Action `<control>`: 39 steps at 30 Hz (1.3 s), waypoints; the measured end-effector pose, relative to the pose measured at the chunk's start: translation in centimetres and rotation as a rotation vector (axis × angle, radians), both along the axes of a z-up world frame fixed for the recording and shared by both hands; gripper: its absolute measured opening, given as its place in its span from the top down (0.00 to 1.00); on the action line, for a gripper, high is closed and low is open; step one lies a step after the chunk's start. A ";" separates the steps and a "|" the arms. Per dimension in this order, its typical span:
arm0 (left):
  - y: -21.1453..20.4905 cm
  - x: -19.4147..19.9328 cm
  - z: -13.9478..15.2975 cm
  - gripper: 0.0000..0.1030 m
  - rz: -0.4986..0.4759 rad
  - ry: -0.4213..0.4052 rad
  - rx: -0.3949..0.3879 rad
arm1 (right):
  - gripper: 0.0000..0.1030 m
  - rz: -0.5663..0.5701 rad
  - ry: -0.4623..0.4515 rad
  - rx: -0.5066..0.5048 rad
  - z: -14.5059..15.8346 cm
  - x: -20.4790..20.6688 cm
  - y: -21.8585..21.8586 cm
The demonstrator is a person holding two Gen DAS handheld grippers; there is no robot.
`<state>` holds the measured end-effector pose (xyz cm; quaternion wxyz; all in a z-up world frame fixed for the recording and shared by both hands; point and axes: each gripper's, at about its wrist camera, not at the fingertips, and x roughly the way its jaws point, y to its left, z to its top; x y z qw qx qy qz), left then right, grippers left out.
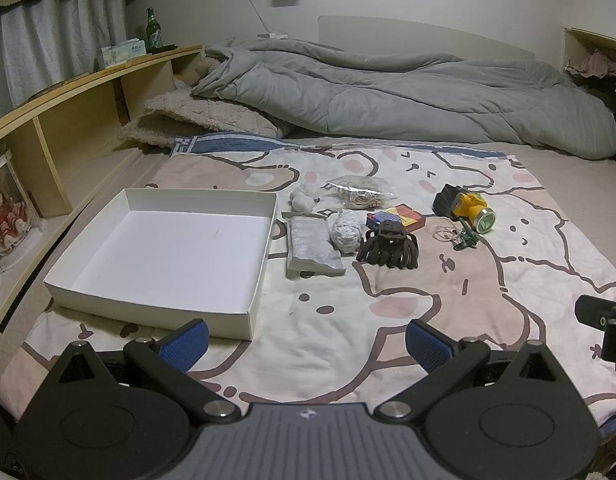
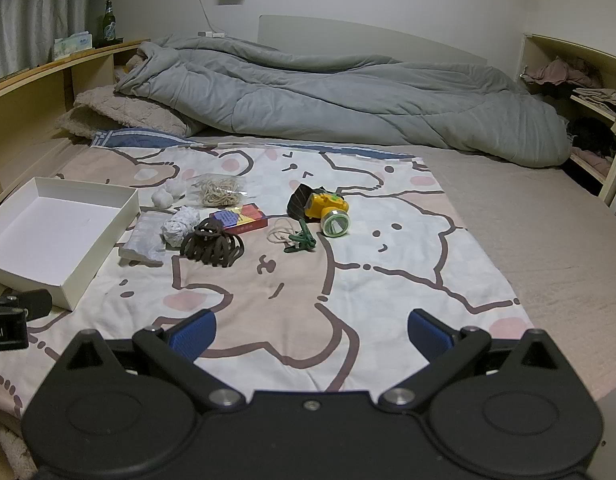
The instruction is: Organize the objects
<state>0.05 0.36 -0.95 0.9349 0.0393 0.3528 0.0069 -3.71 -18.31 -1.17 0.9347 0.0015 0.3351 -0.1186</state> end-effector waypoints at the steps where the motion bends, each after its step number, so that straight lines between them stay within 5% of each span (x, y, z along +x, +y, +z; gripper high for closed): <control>1: 0.0 0.0 0.0 0.00 0.000 0.000 0.000 | 0.00 0.000 0.000 0.000 0.0 0.0 0.0; 39: 0.1 0.5 -0.6 0.00 -0.008 0.014 0.000 | 0.00 -0.003 0.008 0.004 0.0 0.5 -0.3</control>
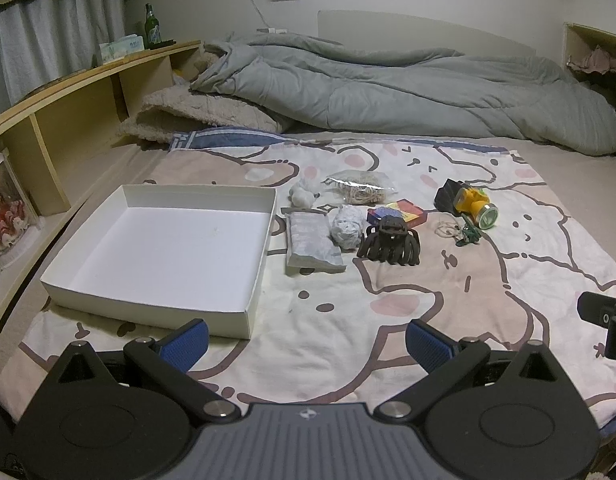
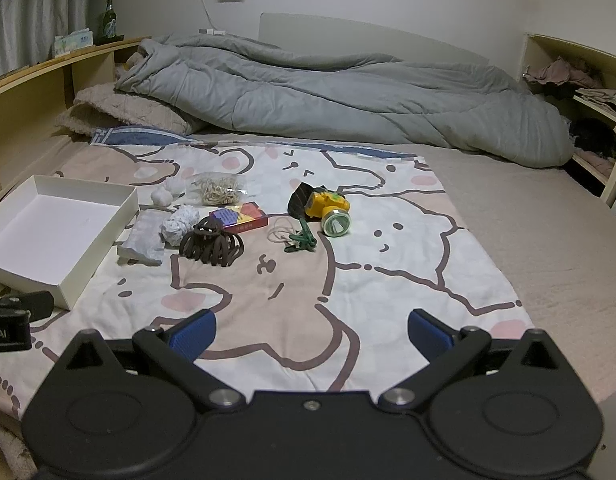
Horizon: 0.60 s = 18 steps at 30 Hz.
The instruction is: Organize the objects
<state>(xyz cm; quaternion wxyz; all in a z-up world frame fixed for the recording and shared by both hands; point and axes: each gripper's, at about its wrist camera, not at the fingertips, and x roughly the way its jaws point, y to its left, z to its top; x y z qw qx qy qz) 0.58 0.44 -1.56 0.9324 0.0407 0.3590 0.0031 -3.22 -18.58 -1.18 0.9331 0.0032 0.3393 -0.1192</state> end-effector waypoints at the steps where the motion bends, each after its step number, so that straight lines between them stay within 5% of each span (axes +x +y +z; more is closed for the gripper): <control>1: 0.0 0.1 0.0 0.00 0.000 0.002 0.000 | 0.00 0.000 0.001 0.000 0.0 0.1 0.0; 18: -0.3 3.3 -3.0 0.00 0.003 0.054 -0.023 | 0.00 -0.017 0.044 0.042 -2.9 2.6 -1.1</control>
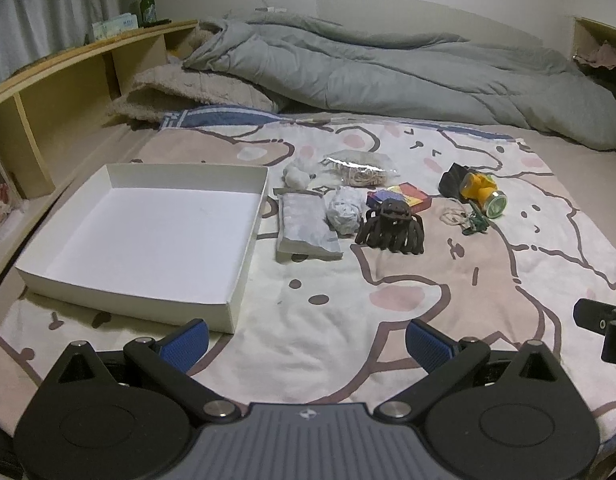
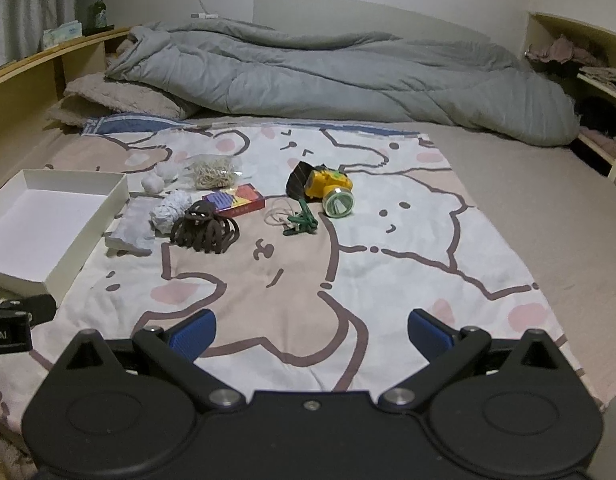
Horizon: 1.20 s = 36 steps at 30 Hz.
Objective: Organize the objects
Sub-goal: 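Grasp the black claw clip with the left tool while the right tool grasps the green clothespin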
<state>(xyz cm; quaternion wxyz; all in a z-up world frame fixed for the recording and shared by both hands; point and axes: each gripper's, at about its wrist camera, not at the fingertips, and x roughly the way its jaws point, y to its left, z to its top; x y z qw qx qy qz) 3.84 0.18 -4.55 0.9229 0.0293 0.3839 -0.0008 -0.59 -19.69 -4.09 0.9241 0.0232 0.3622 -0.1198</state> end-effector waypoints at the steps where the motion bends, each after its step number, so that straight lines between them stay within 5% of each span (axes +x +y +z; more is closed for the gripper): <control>1: 0.0 0.4 -0.3 0.00 0.000 0.006 -0.004 | 0.00 -0.001 0.005 0.008 -0.3 0.4 -0.2; 13: -2.7 7.5 -2.3 0.03 -0.078 0.008 0.006 | 0.00 -0.068 0.001 0.122 -2.2 7.8 -3.1; 23: -6.6 14.3 -2.8 0.19 -0.181 0.021 -0.039 | 0.01 -0.071 -0.012 0.089 -2.8 15.5 -6.0; 36: -9.5 20.8 -7.1 0.38 -0.258 0.112 0.011 | 0.24 -0.027 0.094 0.133 -7.6 23.5 -8.1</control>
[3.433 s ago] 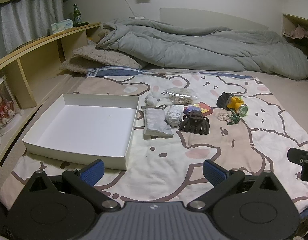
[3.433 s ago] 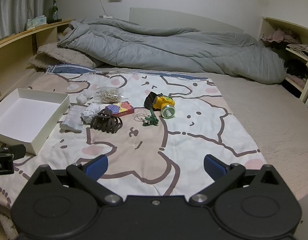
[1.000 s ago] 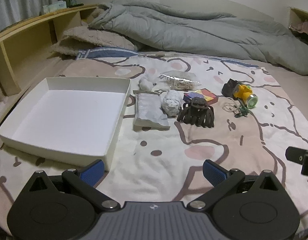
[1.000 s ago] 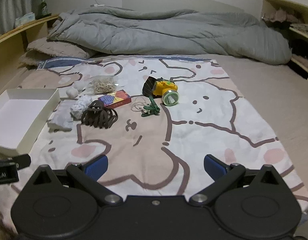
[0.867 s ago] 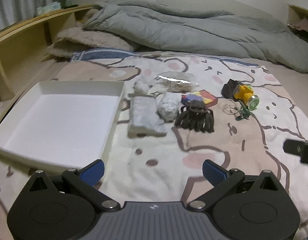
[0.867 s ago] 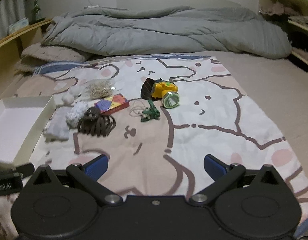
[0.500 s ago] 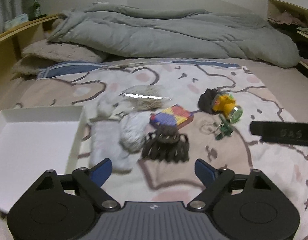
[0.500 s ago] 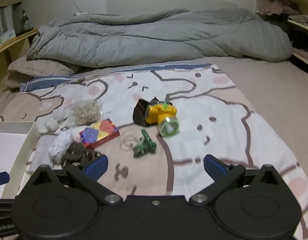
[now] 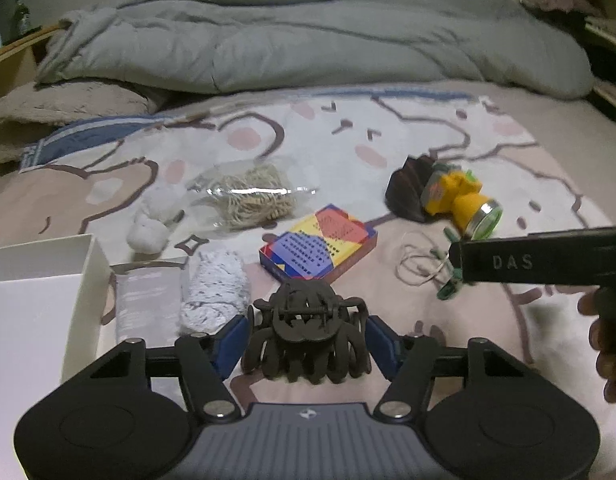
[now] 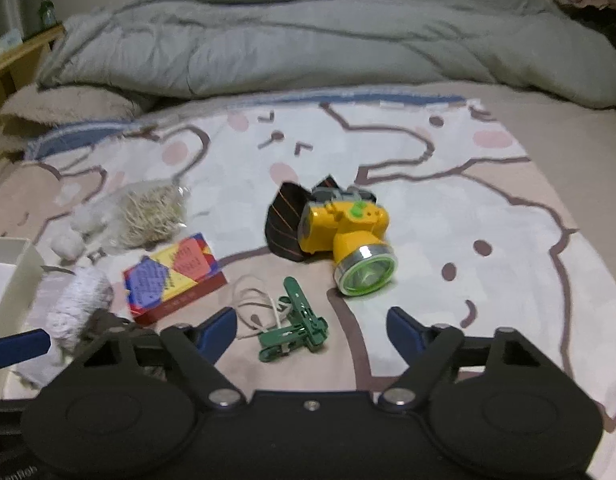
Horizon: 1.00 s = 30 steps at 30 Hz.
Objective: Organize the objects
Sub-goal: 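Grasp the black claw clip with the left tool while the right tool grasps the green clothespin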
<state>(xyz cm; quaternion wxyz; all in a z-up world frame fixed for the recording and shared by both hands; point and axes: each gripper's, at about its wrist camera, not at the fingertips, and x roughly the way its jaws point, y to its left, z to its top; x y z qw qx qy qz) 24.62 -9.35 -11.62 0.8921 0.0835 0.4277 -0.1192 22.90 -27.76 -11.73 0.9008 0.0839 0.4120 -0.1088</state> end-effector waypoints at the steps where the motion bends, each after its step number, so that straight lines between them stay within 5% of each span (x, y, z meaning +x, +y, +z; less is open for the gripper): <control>1: -0.1 0.4 -0.3 0.38 -0.001 0.010 0.005 | 0.26 0.001 0.011 -0.002 -0.5 0.5 -0.1; 12: -0.5 1.9 -1.1 0.38 -0.004 0.054 0.019 | 0.31 0.023 0.091 0.051 -3.7 3.2 -0.6; 21: -1.4 2.8 -0.9 0.33 0.015 0.094 0.041 | 0.45 0.066 0.113 0.050 -4.0 3.7 -0.1; 29: -0.6 3.7 -1.0 0.40 -0.005 0.138 0.028 | 0.67 0.073 0.115 0.056 -3.9 3.5 -0.3; 30: -0.6 3.5 -0.8 0.47 -0.002 0.125 0.023 | 0.68 0.070 0.113 0.062 -3.8 3.3 -0.5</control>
